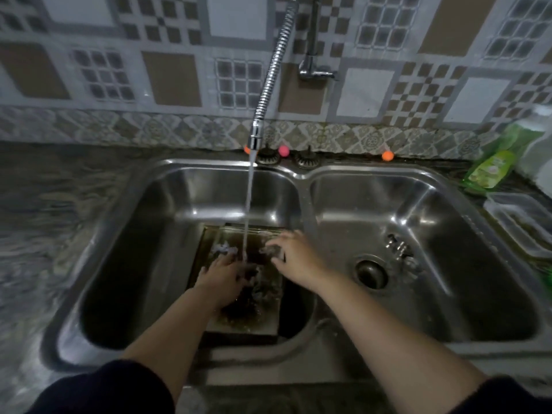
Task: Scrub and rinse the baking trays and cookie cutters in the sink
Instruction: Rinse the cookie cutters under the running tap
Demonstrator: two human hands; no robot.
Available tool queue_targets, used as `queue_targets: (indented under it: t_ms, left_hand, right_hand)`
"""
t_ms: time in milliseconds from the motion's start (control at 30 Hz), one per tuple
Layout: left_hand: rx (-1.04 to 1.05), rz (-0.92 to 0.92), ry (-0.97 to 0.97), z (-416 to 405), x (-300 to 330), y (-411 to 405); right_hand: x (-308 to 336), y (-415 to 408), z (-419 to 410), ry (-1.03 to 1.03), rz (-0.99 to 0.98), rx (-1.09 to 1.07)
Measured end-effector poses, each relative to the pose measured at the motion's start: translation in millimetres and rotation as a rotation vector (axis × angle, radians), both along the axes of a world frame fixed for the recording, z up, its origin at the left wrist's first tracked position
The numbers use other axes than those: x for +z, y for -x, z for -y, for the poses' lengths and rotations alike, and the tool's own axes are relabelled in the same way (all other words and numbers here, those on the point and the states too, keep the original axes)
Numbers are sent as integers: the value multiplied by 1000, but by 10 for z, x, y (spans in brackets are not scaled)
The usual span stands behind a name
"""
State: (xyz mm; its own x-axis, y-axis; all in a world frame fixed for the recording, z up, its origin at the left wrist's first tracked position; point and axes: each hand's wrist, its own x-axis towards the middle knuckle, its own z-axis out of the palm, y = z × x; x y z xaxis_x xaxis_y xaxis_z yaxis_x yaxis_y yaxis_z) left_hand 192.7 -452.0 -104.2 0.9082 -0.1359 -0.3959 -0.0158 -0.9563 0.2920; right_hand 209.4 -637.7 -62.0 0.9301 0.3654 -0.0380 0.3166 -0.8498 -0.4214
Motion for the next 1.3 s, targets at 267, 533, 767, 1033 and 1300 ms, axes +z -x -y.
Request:
queue_targets:
  t_ms: [267,533,767,1033,1300]
  left_hand:
    - [63,-107,60,-416,-187,18]
    - [374,127,465,-524,-169,-101]
    - [675,45,981,-239,-63,-288]
    - [729,-463,1312,52,85,-257]
    - [733,-268,1267,-68,144,-161]
  right_hand:
    - [-429,3,-724,368,-234,196]
    - [-443,-100,-796,167,-152,132]
    - [-102,-176,-727,-358,-519,-257]
    - [-164,-37,-385,-377,-463,-314]
    - [-111,-132,-499,-311,-397,-267]
